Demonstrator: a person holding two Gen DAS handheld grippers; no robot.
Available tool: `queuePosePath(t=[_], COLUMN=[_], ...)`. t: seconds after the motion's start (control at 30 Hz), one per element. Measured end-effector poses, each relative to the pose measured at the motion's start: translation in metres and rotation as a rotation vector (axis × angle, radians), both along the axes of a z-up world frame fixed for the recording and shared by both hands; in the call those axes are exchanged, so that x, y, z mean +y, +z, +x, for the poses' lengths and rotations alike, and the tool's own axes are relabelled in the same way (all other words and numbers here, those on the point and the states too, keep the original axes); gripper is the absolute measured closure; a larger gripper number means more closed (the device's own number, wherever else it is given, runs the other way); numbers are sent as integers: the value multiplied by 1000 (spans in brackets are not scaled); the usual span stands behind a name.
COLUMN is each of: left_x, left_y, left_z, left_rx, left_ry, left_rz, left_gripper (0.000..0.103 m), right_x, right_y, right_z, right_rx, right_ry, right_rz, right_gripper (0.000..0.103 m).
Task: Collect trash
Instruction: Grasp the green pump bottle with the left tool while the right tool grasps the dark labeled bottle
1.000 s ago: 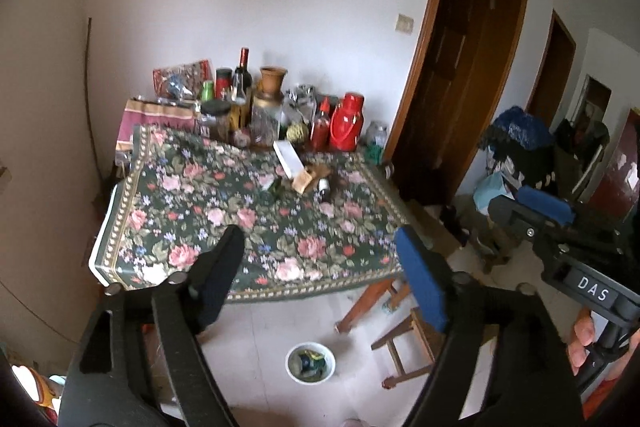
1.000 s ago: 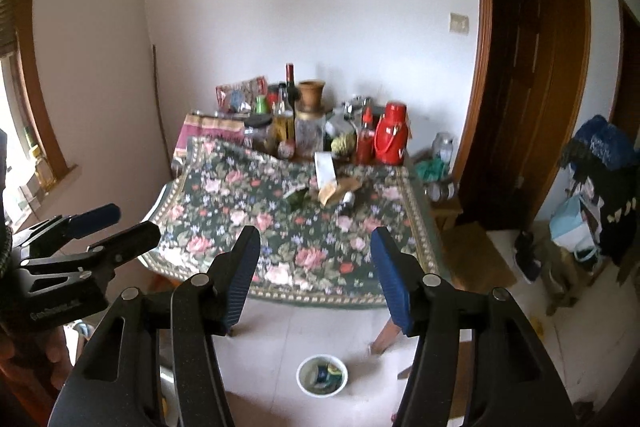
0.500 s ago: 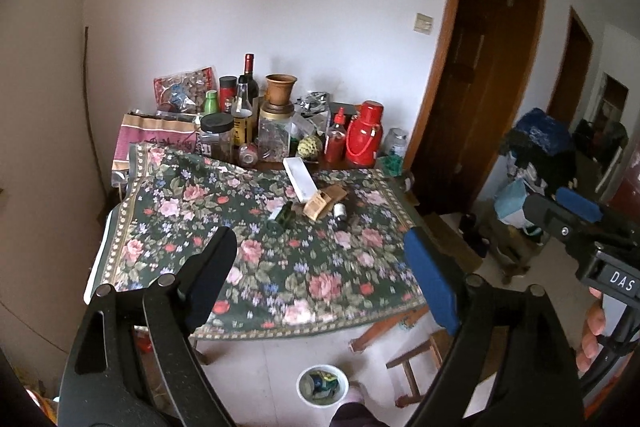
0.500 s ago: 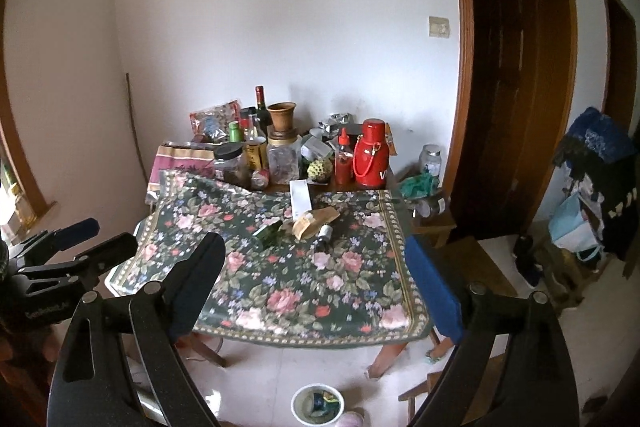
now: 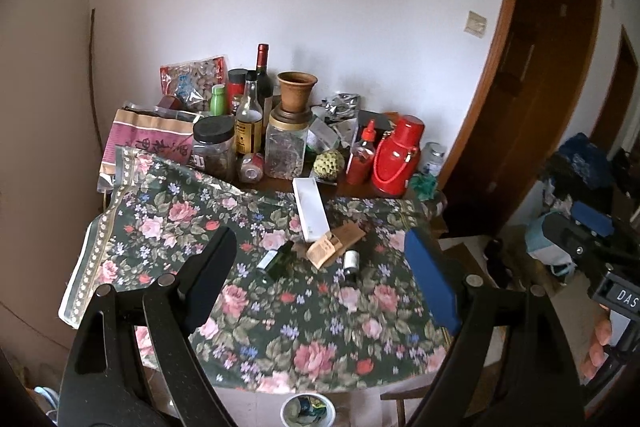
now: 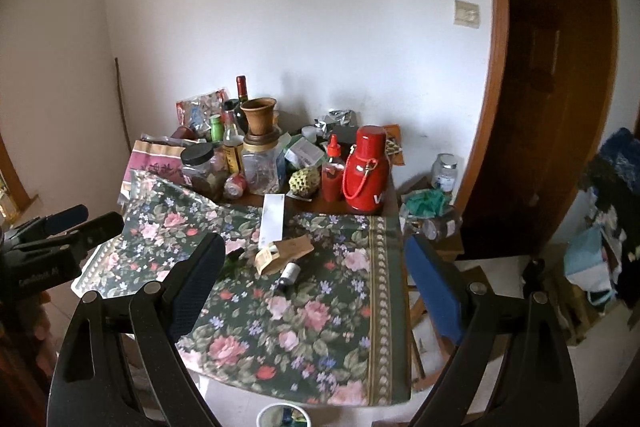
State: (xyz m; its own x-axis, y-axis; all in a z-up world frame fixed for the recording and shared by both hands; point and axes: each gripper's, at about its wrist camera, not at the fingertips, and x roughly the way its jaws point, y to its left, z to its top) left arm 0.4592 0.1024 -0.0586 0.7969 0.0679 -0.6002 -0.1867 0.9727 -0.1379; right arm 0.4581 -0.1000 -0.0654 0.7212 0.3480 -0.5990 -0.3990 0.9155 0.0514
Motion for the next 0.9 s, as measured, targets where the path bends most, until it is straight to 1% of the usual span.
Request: queuePosePath(t=[0.13, 0.23, 0.33, 0.47, 0.57, 0.6, 0.67, 0.73, 0.8, 0.9], left_x=[-4, -3, 6, 25, 42, 47, 58, 69, 78, 87], left_y=[-14, -24, -38, -58, -74, -81, -96, -117, -138, -171], left_z=[27, 42, 60, 84, 104, 111, 124, 138, 147, 160], left_rx=[48, 81, 124, 159, 189, 209, 249, 299, 348, 424], left_ry=[11, 14, 8, -15, -60, -77, -105, -130, -150, -178], left_rz=[8, 34, 38, 7, -6, -3, 12, 23, 17, 1], left_gripper=[18, 18, 18, 18, 18, 18, 18, 18, 18, 18], right_x=[3, 10, 19, 33, 44, 45, 52, 58, 67, 81], right_y=[-16, -32, -49, -71, -90, -94, -110, -127, -150, -178], right_z=[32, 51, 69, 88, 99, 102, 111, 123, 135, 146], right_rx=[54, 110, 160, 210, 249, 263, 317, 368, 416, 449], right_ry=[21, 32, 34, 3, -55, -71, -111, -134, -161, -179], right_rz=[-7, -2, -16, -41, -39, -37, -19, -11, -40, -101], right_gripper=[13, 13, 13, 13, 13, 13, 13, 13, 14, 14])
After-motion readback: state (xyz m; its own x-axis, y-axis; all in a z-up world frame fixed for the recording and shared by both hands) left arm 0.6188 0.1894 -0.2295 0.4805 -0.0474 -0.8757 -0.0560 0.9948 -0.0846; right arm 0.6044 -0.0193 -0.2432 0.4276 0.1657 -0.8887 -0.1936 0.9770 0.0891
